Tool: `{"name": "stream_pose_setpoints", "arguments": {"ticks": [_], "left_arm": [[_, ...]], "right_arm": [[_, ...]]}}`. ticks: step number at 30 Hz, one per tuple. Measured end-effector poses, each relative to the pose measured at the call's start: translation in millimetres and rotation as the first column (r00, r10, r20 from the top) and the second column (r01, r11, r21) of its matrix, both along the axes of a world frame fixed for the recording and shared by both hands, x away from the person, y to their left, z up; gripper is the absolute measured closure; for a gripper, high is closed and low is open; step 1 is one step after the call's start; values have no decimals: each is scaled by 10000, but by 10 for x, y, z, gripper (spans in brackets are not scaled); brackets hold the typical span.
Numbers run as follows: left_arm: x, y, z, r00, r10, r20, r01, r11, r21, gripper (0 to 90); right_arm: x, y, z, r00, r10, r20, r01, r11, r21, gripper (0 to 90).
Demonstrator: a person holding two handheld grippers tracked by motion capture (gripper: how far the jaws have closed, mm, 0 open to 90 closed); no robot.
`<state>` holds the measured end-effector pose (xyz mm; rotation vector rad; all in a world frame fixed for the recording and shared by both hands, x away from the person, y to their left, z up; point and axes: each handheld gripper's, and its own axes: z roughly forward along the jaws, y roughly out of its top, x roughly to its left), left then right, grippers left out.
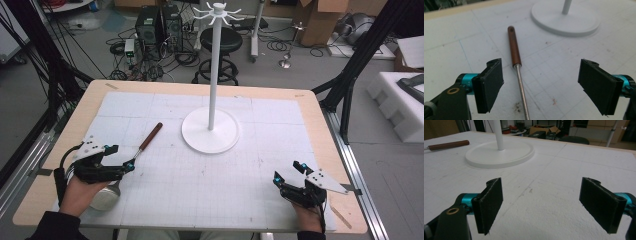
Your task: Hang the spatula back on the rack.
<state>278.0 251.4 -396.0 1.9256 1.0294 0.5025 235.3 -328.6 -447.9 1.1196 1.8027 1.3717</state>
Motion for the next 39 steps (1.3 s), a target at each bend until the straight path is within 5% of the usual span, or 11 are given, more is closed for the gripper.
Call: {"name": "stream_pose_setpoints", "arguments": {"ticks": [6, 9, 13, 16, 22, 24, 28, 31, 32, 36, 39], "left_arm": [[121, -72, -141, 9908, 84, -1354, 26, 9967, 813, 302], [231, -120, -249, 9736, 575, -2208, -257, 9892, 1444, 343], [291, -166, -320, 9586, 1155, -2602, -626, 9771, 2032, 406], [308, -166, -338, 9556, 1465, -2556, -869, 9692, 2306, 440], [313, -170, -319, 9468, 1688, -2741, -1066, 9679, 2278, 560], [315, -156, -309, 9443, 1756, -2783, -1122, 9669, 2293, 696], [314, -171, -310, 9450, 1762, -2754, -1132, 9666, 2301, 772], [329, -177, -307, 9388, 1926, -2855, -1284, 9650, 2286, 805], [348, -165, -300, 9283, 2050, -3101, -1420, 9665, 2140, 819], [357, -156, -297, 9245, 2079, -3194, -1449, 9669, 2099, 832], [349, -166, -299, 9287, 2051, -3091, -1414, 9661, 2161, 840]], "right_arm": [[3, 4, -1, 10000, 8, -47, -8, 10000, 45, 184], [0, 6, 0, 10000, 13, -58, -12, 10000, 44, 184], [-1, 6, 0, 10000, 32, -29, -32, 10000, 19, 184], [-1, 4, 0, 10000, 57, -41, -57, 10000, 31, 184], [1, 7, 0, 10000, 55, -45, -55, 10000, 14, 184], [2, 7, -1, 10000, 49, -19, -50, 10000, -24, 184], [-3, 7, -1, 10000, 46, 3, -46, 10000, 22, 184], [-2, 8, -1, 10000, 44, 10, -44, 10000, 2, 184], [1, 6, -1, 9999, 84, 62, -84, 9999, -76, 184], [-3, 8, -1, 10000, 63, 17, -63, 10000, 1, 185], [0, 3, -1, 10000, 67, -9, -67, 10000, 18, 184]]}}
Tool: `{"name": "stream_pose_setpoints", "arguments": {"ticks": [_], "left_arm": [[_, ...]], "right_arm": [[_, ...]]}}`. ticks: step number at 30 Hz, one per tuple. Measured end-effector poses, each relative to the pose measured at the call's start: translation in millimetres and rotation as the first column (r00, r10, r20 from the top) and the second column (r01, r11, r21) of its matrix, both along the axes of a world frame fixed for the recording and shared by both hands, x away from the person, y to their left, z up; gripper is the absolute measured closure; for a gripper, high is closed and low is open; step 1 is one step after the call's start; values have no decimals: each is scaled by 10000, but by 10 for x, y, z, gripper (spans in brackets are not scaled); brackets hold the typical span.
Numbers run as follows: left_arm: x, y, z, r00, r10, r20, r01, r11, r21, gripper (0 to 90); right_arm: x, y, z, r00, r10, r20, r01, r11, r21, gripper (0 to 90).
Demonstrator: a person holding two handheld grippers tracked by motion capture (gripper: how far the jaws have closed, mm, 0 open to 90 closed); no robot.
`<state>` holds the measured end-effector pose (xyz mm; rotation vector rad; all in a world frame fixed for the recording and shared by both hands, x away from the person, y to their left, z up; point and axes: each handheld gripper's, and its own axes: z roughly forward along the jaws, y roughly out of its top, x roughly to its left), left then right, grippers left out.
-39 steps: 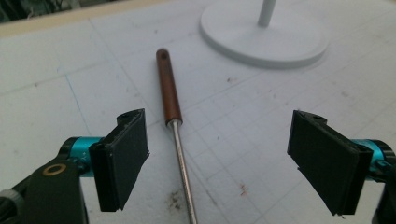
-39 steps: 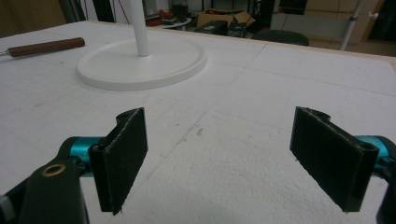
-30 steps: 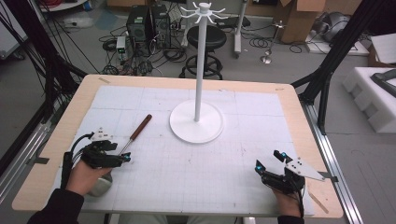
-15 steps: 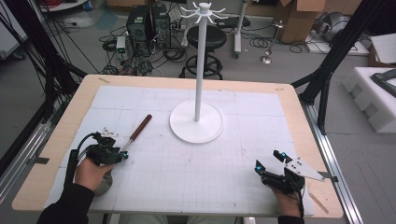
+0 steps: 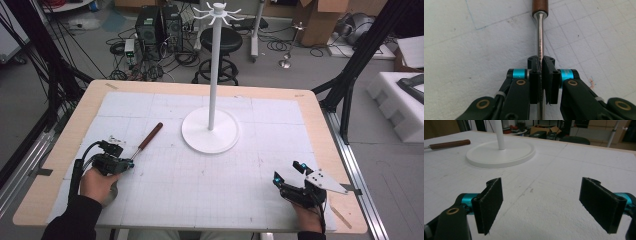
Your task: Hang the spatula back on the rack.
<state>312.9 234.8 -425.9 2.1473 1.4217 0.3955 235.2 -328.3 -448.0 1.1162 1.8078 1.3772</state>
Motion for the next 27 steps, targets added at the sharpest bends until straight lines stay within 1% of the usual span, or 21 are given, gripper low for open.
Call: {"name": "stream_pose_setpoints", "arguments": {"ticks": [4, 5, 6, 8, 9, 10, 11, 12, 14, 15, 16, 17, 18, 19, 20, 21, 24, 25, 26, 27], "left_arm": [[-11, 6, 2, 10000, 32, 77, -32, 10000, -50, 841], [-19, 10, 8, 9999, -40, 119, 40, 10000, -32, 842], [-27, 18, 16, 9999, -62, 160, 65, 9999, -141, 841], [-35, 31, 30, 9998, -78, 194, 82, 9997, -221, 842], [-47, 38, 44, 9996, -5, 295, 17, 9992, -410, 842], [-74, 65, 86, 9987, 42, 511, -9, 9979, -646, 842], [-86, 77, 103, 9982, 47, 601, -4, 9974, -722, 842], [-86, 77, 103, 9982, 47, 601, -4, 9974, -722, 842], [-129, 102, 151, 9949, 140, 1004, -34, 9945, -1044, 842], [-180, 122, 199, 9906, 147, 1360, 21, 9924, -1230, 842], [-180, 122, 199, 9906, 147, 1360, 21, 9924, -1230, 842], [-227, 132, 239, 9858, 161, 1674, 78, 9899, -1414, 842], [-258, 139, 266, 9825, 173, 1854, 116, 9881, -1537, 842], [-279, 146, 284, 9809, 120, 1943, 208, 9859, -1660, 842], [-279, 146, 284, 9809, 120, 1943, 208, 9859, -1660, 842], [-300, 149, 301, 9787, 96, 2052, 272, 9841, -1757, 842], [-373, 149, 352, 9683, 34, 2498, 488, 9780, -2028, 841], [-425, 141, 392, 9586, -52, 2847, 707, 9728, -2204, 841], [-450, 134, 415, 9541, -95, 2993, 820, 9696, -2307, 841], [-450, 134, 415, 9541, -95, 2993, 820, 9696, -2307, 841]], "right_arm": [[3, -8, 0, 10000, 13, 31, -13, 10000, -13, 184], [2, -7, 0, 10000, 8, 23, -8, 10000, 23, 184], [2, -7, 0, 10000, 1, 17, -1, 10000, 43, 184], [2, -11, -1, 10000, 10, 28, -10, 10000, 62, 184], [2, -11, -1, 10000, 11, 25, -11, 10000, 72, 184], [2, -12, -1, 10000, 5, 24, -6, 10000, 71, 184], [0, -11, 0, 10000, 3, 27, -3, 10000, 74, 184], [0, -11, 0, 10000, 3, 27, -3, 10000, 74, 184], [1, -11, -1, 10000, 15, 39, -15, 10000, 62, 185], [1, -10, -1, 10000, 8, 49, -8, 10000, 64, 184], [1, -10, -1, 10000, 8, 49, -8, 10000, 64, 184], [1, -9, -1, 10000, 2, 48, -2, 10000, 67, 184], [1, -10, 0, 10000, 2, 33, -2, 10000, 65, 184], [2, -12, 0, 10000, -7, 6, 7, 10000, 72, 184], [2, -12, 0, 10000, -7, 6, 7, 10000, 72, 184], [1, -10, 1, 10000, -46, -41, 46, 9999, 123, 184], [1, -10, 1, 10000, -63, -58, 64, 9999, 146, 184], [4, -14, 0, 10000, -71, -40, 72, 9998, 164, 185], [5, -17, 1, 9999, -97, -34, 98, 9998, 181, 185], [3, -20, 1, 9999, -144, -36, 144, 9997, 209, 185]]}}
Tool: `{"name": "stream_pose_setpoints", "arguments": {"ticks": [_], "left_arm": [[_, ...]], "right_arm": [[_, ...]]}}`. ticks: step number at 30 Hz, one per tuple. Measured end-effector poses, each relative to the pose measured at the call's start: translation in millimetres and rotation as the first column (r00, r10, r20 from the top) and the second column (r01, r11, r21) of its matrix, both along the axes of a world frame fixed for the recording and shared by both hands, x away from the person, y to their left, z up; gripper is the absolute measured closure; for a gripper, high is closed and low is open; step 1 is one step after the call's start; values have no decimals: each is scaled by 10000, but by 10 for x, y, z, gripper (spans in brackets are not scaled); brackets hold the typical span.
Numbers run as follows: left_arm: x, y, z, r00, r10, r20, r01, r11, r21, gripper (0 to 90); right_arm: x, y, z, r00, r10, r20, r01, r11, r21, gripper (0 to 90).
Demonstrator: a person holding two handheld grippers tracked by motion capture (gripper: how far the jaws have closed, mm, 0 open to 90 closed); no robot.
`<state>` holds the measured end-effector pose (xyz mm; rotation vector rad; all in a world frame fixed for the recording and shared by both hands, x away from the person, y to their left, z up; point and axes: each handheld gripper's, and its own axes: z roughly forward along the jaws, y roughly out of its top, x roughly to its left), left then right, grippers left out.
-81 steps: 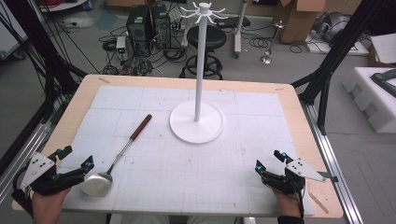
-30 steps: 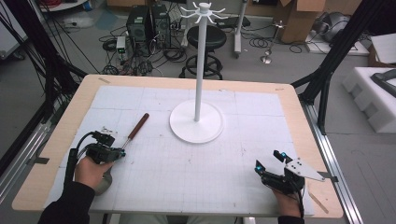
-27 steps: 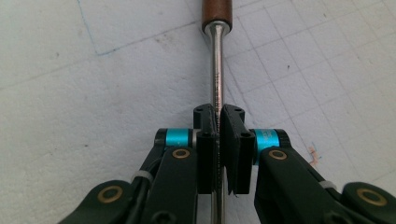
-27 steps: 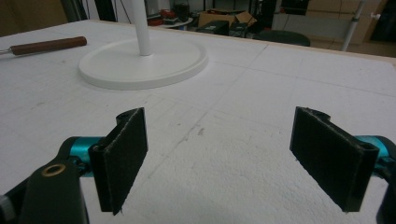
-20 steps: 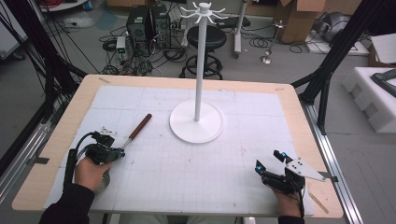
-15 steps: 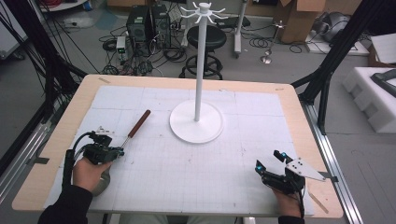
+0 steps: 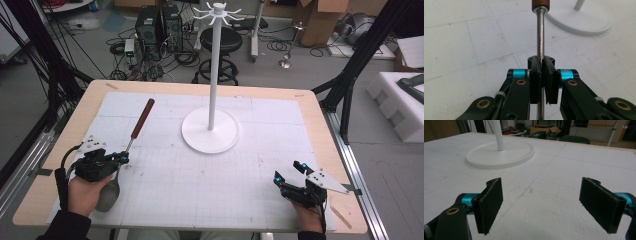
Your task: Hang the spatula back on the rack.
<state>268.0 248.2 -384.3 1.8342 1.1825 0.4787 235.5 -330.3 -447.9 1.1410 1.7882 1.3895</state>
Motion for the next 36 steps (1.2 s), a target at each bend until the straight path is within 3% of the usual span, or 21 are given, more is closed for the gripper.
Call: {"name": "stream_pose_setpoints", "arguments": {"ticks": [5, 6, 7, 8, 11, 13, 15, 16, 21, 22, 24, 25, 26, 27, 28, 29, 30, 31, 33, 35, 36], "left_arm": [[-118, -77, 121, 9948, -595, 830, 650, 9957, -655, 841], [-158, -130, 157, 9896, -878, 1140, 982, 9912, -891, 841], [-158, -130, 157, 9896, -878, 1140, 982, 9912, -891, 841], [-203, -189, 188, 9817, -1231, 1451, 1388, 9850, -1029, 841], [-258, -285, 231, 9691, -1665, 1819, 1882, 9760, -1095, 841], [-274, -316, 244, 9655, -1767, 1915, 2005, 9731, -1130, 841], [-303, -372, 266, 9598, -1891, 2076, 2178, 9679, -1254, 841], [-342, -438, 287, 9511, -2119, 2248, 2459, 9598, -1357, 841], [-405, -547, 314, 9374, -2465, 2461, 2838, 9501, -1294, 841], [-421, -581, 323, 9332, -2578, 2504, 2948, 9476, -1230, 841], [-446, -629, 336, 9283, -2701, 2557, 3073, 9442, -1183, 841], [-456, -647, 342, 9247, -2791, 2590, 3173, 9409, -1188, 841], [-465, -667, 345, 9210, -2872, 2631, 3272, 9370, -1225, 841], [-477, -688, 348, 9178, -2944, 2665, 3355, 9339, -1238, 841], [-489, -710, 349, 9135, -3035, 2710, 3467, 9293, -1277, 841], [-499, -729, 350, 9080, -3159, 2753, 3599, 9243, -1266, 841], [-509, -751, 350, 9026, -3273, 2797, 3728, 9191, -1275, 841], [-518, -771, 349, 8971, -3375, 2852, 3837, 9151, -1241, 840], [-530, -806, 345, 8894, -3517, 2920, 3995, 9085, -1226, 841], [-545, -867, 341, 8789, -3712, 2996, 4210, 8989, -1213, 841], [-545, -867, 341, 8789, -3712, 2996, 4210, 8989, -1213, 840]], "right_arm": [[16, -24, 5, 9998, -134, -175, 139, 9995, 277, 184], [23, -28, 8, 9996, -132, -256, 141, 9994, 323, 184], [31, -32, 15, 9992, 24, -391, 1, 9980, 637, 184], [34, -26, 30, 9988, 206, -449, -160, 9948, 1003, 184], [9, 62, 133, 9981, 620, 7, -616, 9905, 1230, 183], [1, 106, 171, 9965, 836, 78, -839, 9883, 1276, 183], [-3, 253, 259, 9892, 1443, 269, -1467, 9795, 1381, 182], [-11, 330, 298, 9843, 1741, 289, -1765, 9742, 1404, 183], [-25, 586, 471, 9591, 2743, 707, -2819, 9483, 1457, 184], [-25, 586, 471, 9591, 2743, 707, -2819, 9483, 1457, 184], [-27, 751, 628, 9346, 3389, 1078, -3531, 9206, 1667, 192], [-27, 751, 628, 9346, 3389, 1078, -3531, 9206, 1667, 192], [-21, 861, 737, 9123, 3882, 1303, -4057, 8999, 1597, 218], [-21, 861, 737, 9123, 3882, 1303, -4057, 8999, 1597, 218], [-19, 922, 793, 9016, 4110, 1351, -4289, 8898, 1560, 218], [-6, 1046, 906, 8779, 4568, 1434, -4751, 8681, 1436, 218], [-6, 1046, 906, 8779, 4568, 1434, -4751, 8681, 1436, 218], [13, 1169, 1013, 8545, 4969, 1514, -5165, 8437, 1461, 219], [38, 1268, 1095, 8335, 5296, 1575, -5505, 8203, 1548, 240], [79, 1389, 1173, 7949, 5840, 1647, -6064, 7744, 1805, 297], [79, 1389, 1173, 7949, 5840, 1647, -6064, 7744, 1805, 297]]}}
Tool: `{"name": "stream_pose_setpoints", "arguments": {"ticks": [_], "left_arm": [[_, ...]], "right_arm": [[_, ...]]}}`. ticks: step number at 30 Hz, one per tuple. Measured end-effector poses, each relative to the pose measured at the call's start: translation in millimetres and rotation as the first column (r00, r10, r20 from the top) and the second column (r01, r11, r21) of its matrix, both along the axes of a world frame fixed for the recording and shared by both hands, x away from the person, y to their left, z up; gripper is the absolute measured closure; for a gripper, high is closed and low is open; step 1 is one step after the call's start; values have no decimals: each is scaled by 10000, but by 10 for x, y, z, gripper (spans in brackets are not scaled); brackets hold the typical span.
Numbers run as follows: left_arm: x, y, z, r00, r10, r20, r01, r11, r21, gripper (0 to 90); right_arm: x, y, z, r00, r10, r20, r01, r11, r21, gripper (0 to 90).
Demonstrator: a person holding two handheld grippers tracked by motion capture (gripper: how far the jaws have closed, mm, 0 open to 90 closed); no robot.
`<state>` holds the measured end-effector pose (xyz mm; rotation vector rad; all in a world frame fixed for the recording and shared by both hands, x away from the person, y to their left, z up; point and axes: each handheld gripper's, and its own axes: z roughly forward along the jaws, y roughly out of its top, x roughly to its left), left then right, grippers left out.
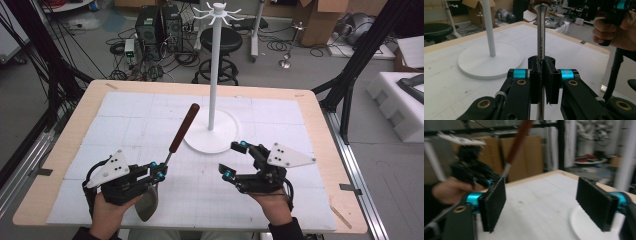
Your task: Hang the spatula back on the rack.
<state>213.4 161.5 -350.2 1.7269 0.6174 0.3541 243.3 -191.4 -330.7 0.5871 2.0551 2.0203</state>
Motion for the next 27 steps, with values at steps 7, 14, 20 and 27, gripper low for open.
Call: {"name": "stream_pose_setpoints", "arguments": {"ticks": [7, 14, 20, 27], "left_arm": [[-33, -105, 10, 9991, -386, 198, 385, 9992, 93, 840], [-44, -185, 19, 9984, -556, -95, 558, 9982, 208, 840], [-68, -200, 22, 9980, -625, -58, 625, 9979, 165, 840], [-94, -214, 49, 9970, -771, 34, 771, 9970, 60, 840]], "right_arm": [[127, 453, 225, 9949, 999, 107, -996, 9947, -266, 295], [180, 677, 451, 9948, 1005, 183, -998, 9943, -376, 282], [195, 749, 569, 9933, 1159, 40, -1158, 9931, -177, 359], [171, 714, 629, 9905, 1374, -66, -1372, 9903, 222, 498]]}}
